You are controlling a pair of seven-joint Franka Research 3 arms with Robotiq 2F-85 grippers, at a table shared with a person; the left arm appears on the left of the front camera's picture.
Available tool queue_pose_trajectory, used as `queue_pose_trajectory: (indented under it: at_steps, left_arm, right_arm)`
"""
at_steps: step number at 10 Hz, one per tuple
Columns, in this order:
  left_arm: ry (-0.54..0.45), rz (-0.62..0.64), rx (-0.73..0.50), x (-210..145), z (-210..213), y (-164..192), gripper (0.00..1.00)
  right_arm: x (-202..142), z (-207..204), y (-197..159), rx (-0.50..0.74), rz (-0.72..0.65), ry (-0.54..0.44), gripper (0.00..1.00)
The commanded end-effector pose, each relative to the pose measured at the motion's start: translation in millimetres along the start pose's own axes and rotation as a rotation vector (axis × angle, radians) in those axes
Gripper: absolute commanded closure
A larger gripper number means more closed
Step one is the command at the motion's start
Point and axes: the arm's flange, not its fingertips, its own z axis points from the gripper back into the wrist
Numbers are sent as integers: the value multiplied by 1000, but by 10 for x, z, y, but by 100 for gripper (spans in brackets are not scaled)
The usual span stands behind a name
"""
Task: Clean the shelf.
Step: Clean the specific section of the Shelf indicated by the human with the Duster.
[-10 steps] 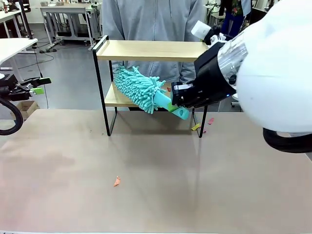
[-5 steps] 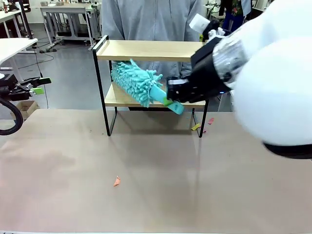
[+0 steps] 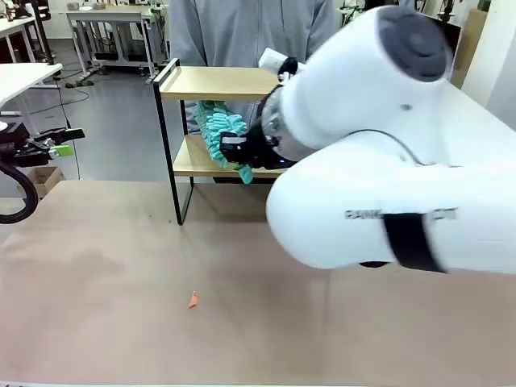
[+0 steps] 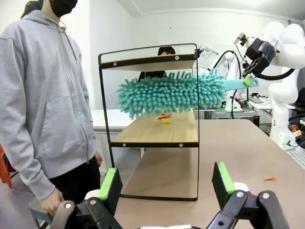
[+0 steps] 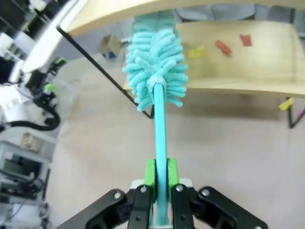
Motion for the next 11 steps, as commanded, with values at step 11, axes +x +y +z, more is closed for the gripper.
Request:
queue_pose_trajectory:
  at_steps: [11]
  left_arm:
    - [0,-4,-1,36,-14,-10,0]
  right_arm:
    - [102,-1109,963,-156,-111,41,87]
